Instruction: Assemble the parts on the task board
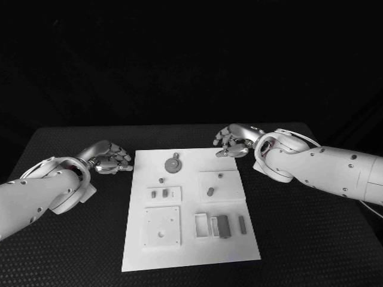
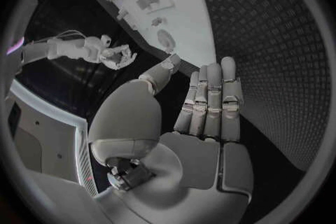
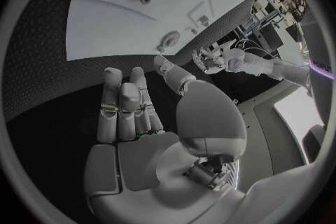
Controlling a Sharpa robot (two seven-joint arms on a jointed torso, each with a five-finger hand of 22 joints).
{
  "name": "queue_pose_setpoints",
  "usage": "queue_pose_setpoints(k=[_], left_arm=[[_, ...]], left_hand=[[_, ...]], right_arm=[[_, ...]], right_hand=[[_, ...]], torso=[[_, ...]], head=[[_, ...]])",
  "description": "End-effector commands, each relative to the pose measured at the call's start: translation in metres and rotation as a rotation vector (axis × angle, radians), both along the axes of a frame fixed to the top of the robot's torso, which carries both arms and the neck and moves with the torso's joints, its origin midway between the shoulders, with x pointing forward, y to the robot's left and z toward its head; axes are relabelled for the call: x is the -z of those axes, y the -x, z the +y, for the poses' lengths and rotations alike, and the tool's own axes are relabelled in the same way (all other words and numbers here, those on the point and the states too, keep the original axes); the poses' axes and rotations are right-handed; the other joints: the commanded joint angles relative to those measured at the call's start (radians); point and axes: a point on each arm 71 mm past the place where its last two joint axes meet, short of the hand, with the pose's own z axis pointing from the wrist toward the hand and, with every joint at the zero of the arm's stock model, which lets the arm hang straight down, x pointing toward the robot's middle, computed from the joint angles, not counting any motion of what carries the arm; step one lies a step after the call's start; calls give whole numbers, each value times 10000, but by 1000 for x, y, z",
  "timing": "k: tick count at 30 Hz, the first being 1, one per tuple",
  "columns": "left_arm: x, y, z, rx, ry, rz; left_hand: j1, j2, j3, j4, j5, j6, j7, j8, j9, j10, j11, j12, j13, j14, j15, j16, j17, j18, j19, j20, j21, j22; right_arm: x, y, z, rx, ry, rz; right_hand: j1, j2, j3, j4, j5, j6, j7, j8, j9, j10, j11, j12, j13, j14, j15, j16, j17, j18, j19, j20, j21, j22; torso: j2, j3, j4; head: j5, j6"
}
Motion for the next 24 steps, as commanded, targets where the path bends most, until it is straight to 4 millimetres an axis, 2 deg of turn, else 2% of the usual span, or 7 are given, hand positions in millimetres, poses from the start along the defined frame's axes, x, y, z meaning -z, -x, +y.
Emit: queue_pose_setpoints(k=[1,3,7,13,15,19,24], left_arm=[[-4,3,-5,-86,2407,428],[-5,5,-4,-114,3308,742],[-5,4,2,-499,4483,1136],[-3,3,6,-667,4792,1211],[-3,3,7,-703,4797,1210],[-2,4,6,-713,4834,1221],[0,4,6,-751,4879,1282]], left_hand=[[-149,-11,-2,-111,36,-106,-11,85,40,-176,112,25,-25,-385,454,-1270,-464,42,-575,288,-975,-804],[-187,31,-19,-181,11,-154,-2,132,61,-485,230,-1,-144,-506,645,-1977,-651,1,-735,471,-1439,-1244],[-297,229,-290,-325,-25,-196,-11,226,87,-526,241,36,-279,-181,679,-2594,-621,68,-492,546,-1778,-1680],[-314,375,-476,-452,-12,-161,-33,305,88,-437,214,50,-349,-68,689,-2927,-508,55,-390,553,-1962,-1882],[-315,396,-503,-464,-11,-160,-36,315,84,-429,213,46,-365,-71,701,-2994,-485,46,-393,560,-2003,-1917],[-296,429,-515,-476,-11,-160,-37,323,79,-420,211,45,-378,-73,709,-3053,-461,42,-392,565,-2037,-1946],[-287,458,-526,-478,-11,-150,-42,335,77,-408,208,46,-388,-67,714,-3097,-439,38,-386,569,-2061,-1968]], right_arm=[[4,12,2,-1132,752,-338],[9,20,1,-1371,971,-395],[16,27,4,-1668,1708,-597],[28,40,9,-2194,3218,-828],[31,42,10,-2293,3500,-871],[39,49,16,-2457,3764,-853],[43,49,17,-2275,3959,-1090]], right_hand=[[191,-44,129,-72,-4,116,176,74,46,39,151,-1851,-1391,37,156,-28,-71,214,19,-3,-83,156],[258,-88,143,-107,-8,165,215,129,70,60,239,-2480,-1849,68,253,-80,-134,214,41,-7,-118,138],[362,-133,94,-108,-1,211,215,234,109,744,282,-3653,-2754,340,279,-343,-393,214,192,-5,-290,47],[423,-224,47,-46,-4,425,133,387,144,904,380,-4444,-3306,569,368,-325,-437,214,412,-75,-311,76],[404,-261,56,4,-5,529,87,443,159,687,499,-4812,-3519,601,482,-314,-439,214,467,-96,-319,79],[423,-316,152,105,-4,338,125,307,42,417,719,-5545,-4023,654,704,-188,-398,214,435,-76,-514,-5],[517,-264,215,130,0,88,40,147,-99,196,688,-6199,-4513,641,673,-129,-420,214,457,6,-859,-227]], torso=[[-15,-6,25],[-12,-8,4],[9,15,-54],[-24,9,-34],[-24,14,-33],[-14,-4,-24],[-6,2,-18]], head=[[-2,45],[0,57],[86,144],[39,151],[21,167],[-7,176],[0,184]])
